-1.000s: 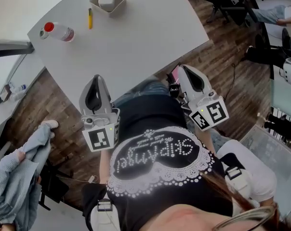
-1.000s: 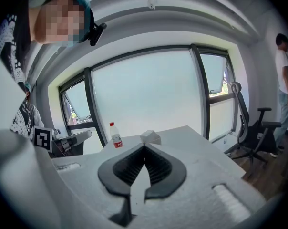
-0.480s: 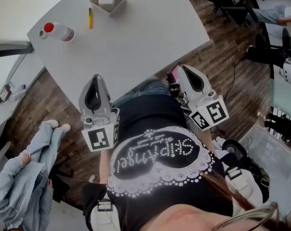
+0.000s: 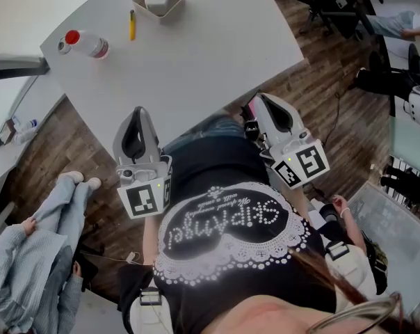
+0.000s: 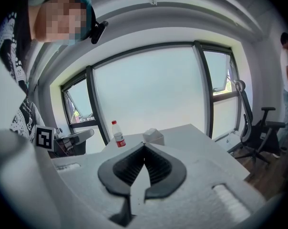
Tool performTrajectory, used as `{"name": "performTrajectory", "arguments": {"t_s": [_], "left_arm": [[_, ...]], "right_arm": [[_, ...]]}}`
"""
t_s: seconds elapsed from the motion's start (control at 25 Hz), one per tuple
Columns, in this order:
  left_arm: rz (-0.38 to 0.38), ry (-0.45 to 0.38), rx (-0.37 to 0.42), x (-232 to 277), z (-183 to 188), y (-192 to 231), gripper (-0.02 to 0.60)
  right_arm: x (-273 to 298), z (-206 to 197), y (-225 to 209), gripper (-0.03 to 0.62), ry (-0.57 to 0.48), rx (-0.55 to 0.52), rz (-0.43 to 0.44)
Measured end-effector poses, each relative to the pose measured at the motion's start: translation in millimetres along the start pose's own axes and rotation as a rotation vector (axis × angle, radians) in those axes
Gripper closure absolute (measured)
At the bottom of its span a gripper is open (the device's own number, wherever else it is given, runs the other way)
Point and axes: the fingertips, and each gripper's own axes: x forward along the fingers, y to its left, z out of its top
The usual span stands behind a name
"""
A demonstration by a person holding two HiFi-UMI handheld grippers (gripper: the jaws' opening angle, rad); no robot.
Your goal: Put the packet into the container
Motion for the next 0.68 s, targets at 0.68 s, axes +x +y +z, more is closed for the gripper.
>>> {"name": "performTrajectory", "arguments": {"t_s": [0.68], "left_arm": [[-0.002, 0.019, 0.009, 1.1, -3.6, -3.7, 0.58]], "right_arm": [[-5.4, -0.3, -6.9, 0.6, 0.004, 0.002, -0.025]]}}
